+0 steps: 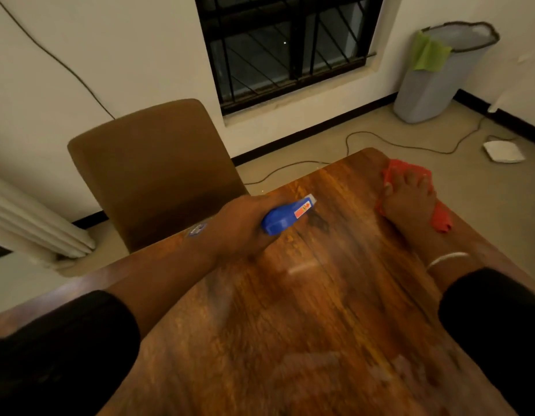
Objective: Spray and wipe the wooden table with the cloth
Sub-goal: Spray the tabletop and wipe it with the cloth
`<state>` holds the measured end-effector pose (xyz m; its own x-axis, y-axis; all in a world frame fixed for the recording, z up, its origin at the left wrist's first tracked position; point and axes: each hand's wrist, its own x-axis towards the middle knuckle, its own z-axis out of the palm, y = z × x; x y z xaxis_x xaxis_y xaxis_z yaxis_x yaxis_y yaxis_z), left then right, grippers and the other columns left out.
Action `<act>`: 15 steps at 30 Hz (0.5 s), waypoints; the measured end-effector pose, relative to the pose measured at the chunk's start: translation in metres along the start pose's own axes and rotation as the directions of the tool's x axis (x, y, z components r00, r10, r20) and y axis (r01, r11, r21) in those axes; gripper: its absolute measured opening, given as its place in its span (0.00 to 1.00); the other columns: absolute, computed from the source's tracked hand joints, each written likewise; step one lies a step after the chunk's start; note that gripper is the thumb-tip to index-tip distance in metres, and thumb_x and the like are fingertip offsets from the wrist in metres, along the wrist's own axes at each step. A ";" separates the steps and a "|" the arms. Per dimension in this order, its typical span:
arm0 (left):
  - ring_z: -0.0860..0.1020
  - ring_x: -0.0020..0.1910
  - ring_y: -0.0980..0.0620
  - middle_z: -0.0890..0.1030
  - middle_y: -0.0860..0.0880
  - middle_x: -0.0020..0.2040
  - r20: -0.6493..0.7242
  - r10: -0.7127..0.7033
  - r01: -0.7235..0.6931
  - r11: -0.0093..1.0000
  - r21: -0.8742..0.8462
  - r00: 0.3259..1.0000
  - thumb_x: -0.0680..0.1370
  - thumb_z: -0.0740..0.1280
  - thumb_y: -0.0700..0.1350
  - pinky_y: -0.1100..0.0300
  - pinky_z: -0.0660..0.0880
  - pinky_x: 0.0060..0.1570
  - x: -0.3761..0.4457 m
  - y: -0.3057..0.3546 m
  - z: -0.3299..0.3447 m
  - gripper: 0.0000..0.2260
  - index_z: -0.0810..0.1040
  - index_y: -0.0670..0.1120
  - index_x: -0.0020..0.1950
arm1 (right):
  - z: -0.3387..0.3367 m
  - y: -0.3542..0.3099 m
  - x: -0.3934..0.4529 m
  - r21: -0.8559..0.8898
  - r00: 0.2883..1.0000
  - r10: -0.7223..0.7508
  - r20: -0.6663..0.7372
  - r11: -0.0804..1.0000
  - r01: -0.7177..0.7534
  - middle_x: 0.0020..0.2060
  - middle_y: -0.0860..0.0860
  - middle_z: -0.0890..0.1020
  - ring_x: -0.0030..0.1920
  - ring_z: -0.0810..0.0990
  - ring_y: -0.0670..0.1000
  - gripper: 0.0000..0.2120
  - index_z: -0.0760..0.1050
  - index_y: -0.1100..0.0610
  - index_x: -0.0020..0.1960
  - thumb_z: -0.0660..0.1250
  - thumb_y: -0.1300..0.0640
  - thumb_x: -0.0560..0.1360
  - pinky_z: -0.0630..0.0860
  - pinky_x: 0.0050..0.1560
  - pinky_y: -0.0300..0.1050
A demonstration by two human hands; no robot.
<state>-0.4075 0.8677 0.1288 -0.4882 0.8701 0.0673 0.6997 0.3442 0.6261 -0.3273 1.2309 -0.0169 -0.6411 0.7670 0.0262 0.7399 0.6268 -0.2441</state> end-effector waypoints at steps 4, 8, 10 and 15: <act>0.81 0.52 0.46 0.83 0.45 0.55 -0.044 -0.097 0.095 0.994 -0.048 0.994 0.72 0.69 0.56 0.50 0.78 0.56 -0.001 0.014 -0.002 0.24 0.75 0.47 0.65 | 0.015 -0.069 -0.118 -0.062 0.948 -0.281 0.148 0.954 0.293 0.86 0.54 0.52 0.85 0.46 0.63 0.28 0.50 0.46 0.86 0.50 0.45 0.87 0.46 0.83 0.67; 0.81 0.51 0.48 0.82 0.46 0.56 0.018 -0.127 0.127 0.992 -0.024 0.992 0.74 0.71 0.54 0.49 0.78 0.56 0.000 0.043 0.014 0.23 0.74 0.48 0.67 | 0.032 -0.085 -0.238 0.046 0.703 -0.671 0.237 0.730 0.682 0.85 0.50 0.56 0.85 0.50 0.62 0.28 0.53 0.42 0.84 0.50 0.43 0.85 0.46 0.82 0.68; 0.81 0.49 0.46 0.82 0.45 0.54 0.003 -0.108 0.107 0.993 0.039 0.994 0.74 0.72 0.51 0.49 0.78 0.54 -0.003 0.050 0.019 0.22 0.75 0.47 0.66 | 0.013 -0.043 -0.223 0.028 0.714 -0.672 0.196 0.732 0.681 0.85 0.48 0.54 0.85 0.49 0.59 0.28 0.52 0.41 0.84 0.47 0.43 0.85 0.47 0.82 0.66; 0.77 0.58 0.42 0.78 0.41 0.61 0.030 -0.148 0.141 0.976 0.167 0.989 0.74 0.72 0.49 0.50 0.73 0.61 -0.030 0.066 0.029 0.25 0.72 0.44 0.68 | -0.060 0.102 -0.128 -0.048 0.986 -0.091 0.142 0.994 0.098 0.86 0.51 0.51 0.85 0.48 0.61 0.26 0.52 0.43 0.85 0.49 0.44 0.88 0.54 0.81 0.68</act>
<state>-0.3315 0.8744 0.1457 -0.5702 0.8200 -0.0497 0.7013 0.5174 0.4904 -0.1577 1.2051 0.0135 -0.7279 0.6799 -0.0894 0.6823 0.7050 -0.1936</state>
